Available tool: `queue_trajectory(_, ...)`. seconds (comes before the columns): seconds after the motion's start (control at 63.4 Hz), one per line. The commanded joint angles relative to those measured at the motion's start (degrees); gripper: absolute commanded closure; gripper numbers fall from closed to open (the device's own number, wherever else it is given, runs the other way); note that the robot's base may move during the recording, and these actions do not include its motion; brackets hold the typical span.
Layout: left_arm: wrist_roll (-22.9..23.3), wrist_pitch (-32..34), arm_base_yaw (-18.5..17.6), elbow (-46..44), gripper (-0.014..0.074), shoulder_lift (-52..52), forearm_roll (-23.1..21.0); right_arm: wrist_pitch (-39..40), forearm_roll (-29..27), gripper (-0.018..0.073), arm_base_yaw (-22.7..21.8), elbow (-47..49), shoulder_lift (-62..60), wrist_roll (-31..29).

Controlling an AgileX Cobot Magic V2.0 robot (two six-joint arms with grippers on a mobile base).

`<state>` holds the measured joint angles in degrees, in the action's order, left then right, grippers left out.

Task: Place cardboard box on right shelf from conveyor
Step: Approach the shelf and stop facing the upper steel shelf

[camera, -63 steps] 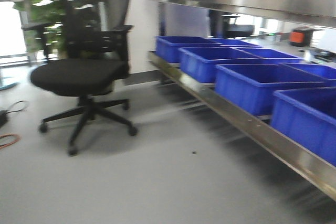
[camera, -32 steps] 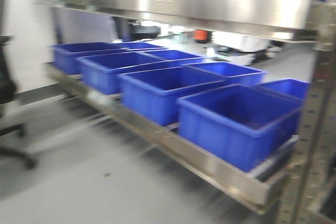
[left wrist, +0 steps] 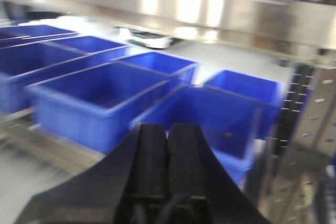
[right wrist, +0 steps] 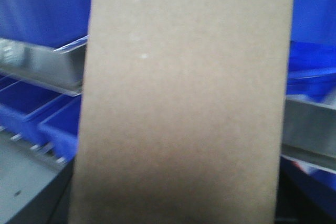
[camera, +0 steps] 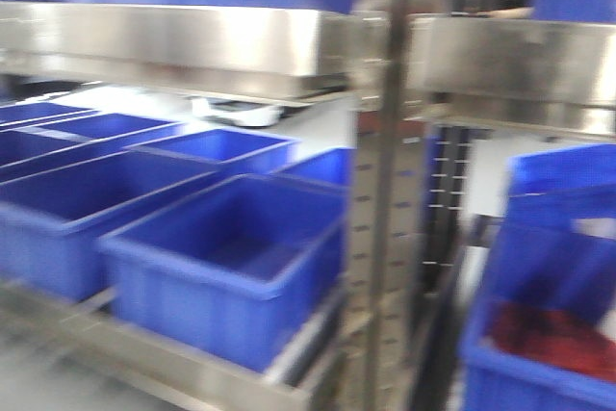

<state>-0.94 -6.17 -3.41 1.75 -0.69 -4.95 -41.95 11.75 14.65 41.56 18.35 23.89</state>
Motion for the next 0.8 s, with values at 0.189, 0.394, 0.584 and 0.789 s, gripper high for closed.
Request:
queue_trajectory(0.189, 0.3, 4.6, -0.1, -0.2, 0.0715, -0.8, -0.3, 5.5, 1.0, 0.0342, -0.1, 1.6, 0.7, -0.6)
queue_trajectory(0.394, 0.3, 4.6, -0.1, -0.2, 0.0715, -0.8, -0.3, 5.5, 1.0, 0.0342, -0.1, 1.6, 0.7, -0.6)
queue_trajectory(0.584, 0.3, 4.6, -0.1, -0.2, 0.0715, -0.8, -0.3, 5.5, 1.0, 0.0342, -0.1, 1.6, 0.7, -0.6)
queue_trajectory(0.789, 0.3, 4.6, -0.1, -0.2, 0.0715, -0.8, -0.3, 5.5, 1.0, 0.0342, -0.1, 1.6, 0.7, -0.6)
